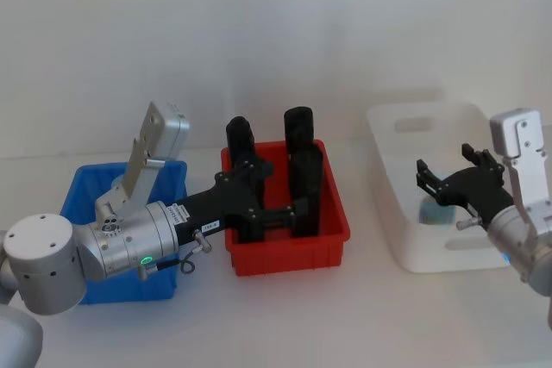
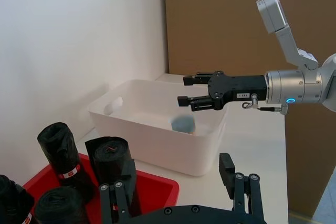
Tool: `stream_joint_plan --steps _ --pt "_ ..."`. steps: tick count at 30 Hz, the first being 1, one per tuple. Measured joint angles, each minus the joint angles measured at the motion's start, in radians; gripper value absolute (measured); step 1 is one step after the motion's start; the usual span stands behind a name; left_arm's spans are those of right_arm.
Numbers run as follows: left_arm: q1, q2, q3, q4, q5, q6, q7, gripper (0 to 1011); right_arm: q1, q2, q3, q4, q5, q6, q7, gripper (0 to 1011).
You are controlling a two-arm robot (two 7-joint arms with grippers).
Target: Pick the cotton swabs from the blue box and place them into the white box.
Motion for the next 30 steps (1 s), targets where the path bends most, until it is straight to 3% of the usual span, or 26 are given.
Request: stream_joint_plan --steps 8,30 --pt "0.0 0.0 0.0 0.0 0.0 0.0 0.0 1000 0.017 -0.002 0.008 0.035 0.006 -0.003 -0.006 1000" --pt "0.0 0.0 0.0 0.0 0.0 0.0 0.0 1000 0.012 0.001 0.019 0.031 0.018 -0.037 -0.015 1002"
